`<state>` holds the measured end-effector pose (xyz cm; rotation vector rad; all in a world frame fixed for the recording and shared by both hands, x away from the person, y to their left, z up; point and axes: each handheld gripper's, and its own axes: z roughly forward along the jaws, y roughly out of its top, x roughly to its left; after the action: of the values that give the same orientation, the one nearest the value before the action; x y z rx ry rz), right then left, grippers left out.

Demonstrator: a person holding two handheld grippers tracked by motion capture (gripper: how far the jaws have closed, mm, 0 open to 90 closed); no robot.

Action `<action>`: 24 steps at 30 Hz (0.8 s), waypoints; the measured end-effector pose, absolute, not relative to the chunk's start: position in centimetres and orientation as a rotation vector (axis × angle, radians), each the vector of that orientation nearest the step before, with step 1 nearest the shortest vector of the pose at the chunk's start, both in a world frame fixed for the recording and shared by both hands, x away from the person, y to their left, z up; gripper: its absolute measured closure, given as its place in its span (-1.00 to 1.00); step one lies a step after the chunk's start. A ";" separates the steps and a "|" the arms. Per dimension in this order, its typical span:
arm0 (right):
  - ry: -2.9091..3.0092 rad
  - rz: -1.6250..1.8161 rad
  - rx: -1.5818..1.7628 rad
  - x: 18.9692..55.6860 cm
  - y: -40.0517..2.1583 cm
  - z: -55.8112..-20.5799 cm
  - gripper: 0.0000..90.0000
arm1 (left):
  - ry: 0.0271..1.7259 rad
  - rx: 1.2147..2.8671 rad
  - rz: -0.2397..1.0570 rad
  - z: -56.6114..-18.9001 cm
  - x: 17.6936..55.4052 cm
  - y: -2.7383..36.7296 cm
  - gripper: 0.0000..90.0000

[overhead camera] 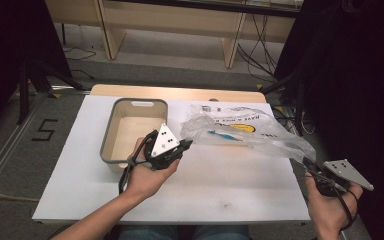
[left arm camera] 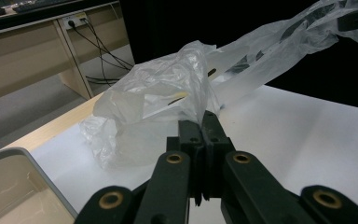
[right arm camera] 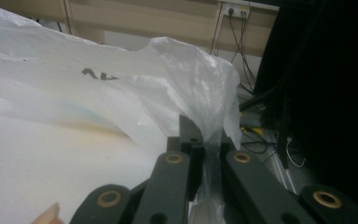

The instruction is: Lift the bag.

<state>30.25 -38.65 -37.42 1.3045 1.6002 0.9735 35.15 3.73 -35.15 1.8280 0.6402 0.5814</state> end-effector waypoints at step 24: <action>1.524 1.023 1.252 29.8 -38.6 -35.7 1.00 | 0.594 1.767 0.585 -32.8 34.2 4.0 0.99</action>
<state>29.77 -38.58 -35.67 1.2523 1.5240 1.0227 34.17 3.97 -32.77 1.7666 0.5943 0.5845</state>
